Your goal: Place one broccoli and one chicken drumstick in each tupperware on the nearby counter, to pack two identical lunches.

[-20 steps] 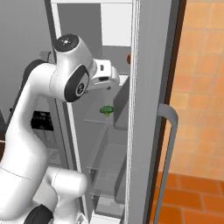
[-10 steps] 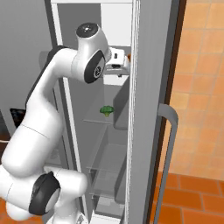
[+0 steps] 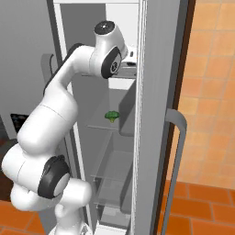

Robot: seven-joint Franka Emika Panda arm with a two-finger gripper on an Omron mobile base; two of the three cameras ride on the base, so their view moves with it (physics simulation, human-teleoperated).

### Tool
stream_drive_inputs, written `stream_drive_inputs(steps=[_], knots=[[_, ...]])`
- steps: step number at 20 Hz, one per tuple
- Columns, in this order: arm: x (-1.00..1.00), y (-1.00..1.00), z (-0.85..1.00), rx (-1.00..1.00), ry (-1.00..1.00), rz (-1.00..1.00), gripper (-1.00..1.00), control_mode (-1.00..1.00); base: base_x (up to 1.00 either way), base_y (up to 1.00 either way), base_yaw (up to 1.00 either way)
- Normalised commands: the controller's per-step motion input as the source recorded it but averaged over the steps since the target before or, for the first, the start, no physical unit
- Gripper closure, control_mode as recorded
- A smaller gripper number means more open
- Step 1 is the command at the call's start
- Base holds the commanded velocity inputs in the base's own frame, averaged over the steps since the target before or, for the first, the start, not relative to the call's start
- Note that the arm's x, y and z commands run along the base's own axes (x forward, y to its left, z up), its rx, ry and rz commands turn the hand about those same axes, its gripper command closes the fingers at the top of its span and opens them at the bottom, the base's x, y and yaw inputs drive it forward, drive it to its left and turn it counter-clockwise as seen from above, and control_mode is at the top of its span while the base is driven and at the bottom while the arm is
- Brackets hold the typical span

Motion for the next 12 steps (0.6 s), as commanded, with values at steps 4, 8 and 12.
stream_drive_inputs(steps=[4, 8, 12], knots=[[0.40, -0.21, 0.00, 0.00, 0.00, 0.00, -1.00, -1.00, 0.00, 0.00, 0.00], [0.57, -0.21, 0.00, 0.00, 0.00, 0.01, -1.00, -1.00, 0.00, 0.00, 0.00], [0.60, -0.14, 0.00, 0.03, 0.01, 0.10, -1.00, -1.00, 0.00, 0.00, 0.00]])
